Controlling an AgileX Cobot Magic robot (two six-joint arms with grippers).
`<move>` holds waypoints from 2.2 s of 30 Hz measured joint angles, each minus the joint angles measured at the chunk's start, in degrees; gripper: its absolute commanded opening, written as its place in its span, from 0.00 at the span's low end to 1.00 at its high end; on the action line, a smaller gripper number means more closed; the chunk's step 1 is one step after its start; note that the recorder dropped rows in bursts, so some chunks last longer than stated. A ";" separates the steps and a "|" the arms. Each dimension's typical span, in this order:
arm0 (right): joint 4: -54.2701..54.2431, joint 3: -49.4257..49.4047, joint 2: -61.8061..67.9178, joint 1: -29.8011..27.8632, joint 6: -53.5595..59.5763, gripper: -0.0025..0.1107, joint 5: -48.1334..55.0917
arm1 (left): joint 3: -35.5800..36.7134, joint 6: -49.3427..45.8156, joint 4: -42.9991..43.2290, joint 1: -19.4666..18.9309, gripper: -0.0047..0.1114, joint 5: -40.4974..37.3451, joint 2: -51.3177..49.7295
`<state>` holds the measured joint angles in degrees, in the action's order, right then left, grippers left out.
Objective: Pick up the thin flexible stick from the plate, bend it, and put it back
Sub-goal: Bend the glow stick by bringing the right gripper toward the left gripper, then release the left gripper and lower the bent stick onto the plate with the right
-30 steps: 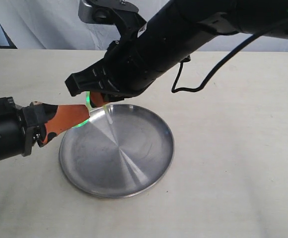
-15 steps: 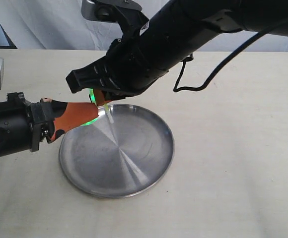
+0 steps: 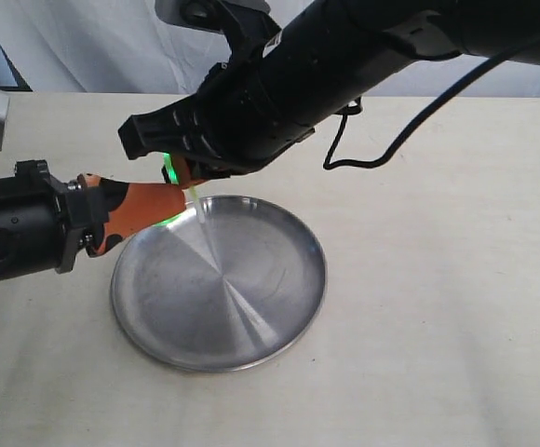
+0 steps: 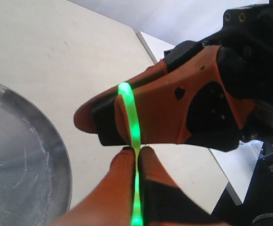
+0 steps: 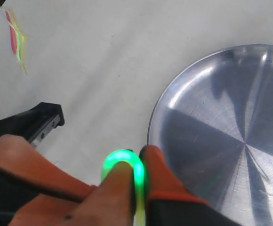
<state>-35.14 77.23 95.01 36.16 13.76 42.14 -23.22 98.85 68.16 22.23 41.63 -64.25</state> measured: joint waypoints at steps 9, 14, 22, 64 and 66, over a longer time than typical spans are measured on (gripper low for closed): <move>-3.17 -0.62 0.10 -0.45 -0.62 0.02 -2.14 | -0.62 0.00 0.86 0.00 0.04 -1.29 0.00; -5.28 -0.75 0.22 -0.49 -0.72 0.02 -3.61 | -0.83 0.00 0.27 -0.18 0.04 -2.12 0.21; -9.84 -1.14 0.51 -0.94 -0.72 0.02 -5.94 | -1.03 0.00 -1.24 -0.37 0.04 -3.21 0.34; -20.17 -1.81 0.76 -1.18 0.25 0.02 -12.35 | -1.85 -0.58 -5.13 -1.03 0.04 -5.19 1.04; -20.03 -1.81 0.76 -1.18 0.64 0.02 -12.35 | -1.85 -0.32 -5.13 -1.03 0.04 -5.19 1.04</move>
<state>-55.18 75.42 95.77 34.98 14.39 29.78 -25.07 98.54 63.02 21.20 36.44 -63.22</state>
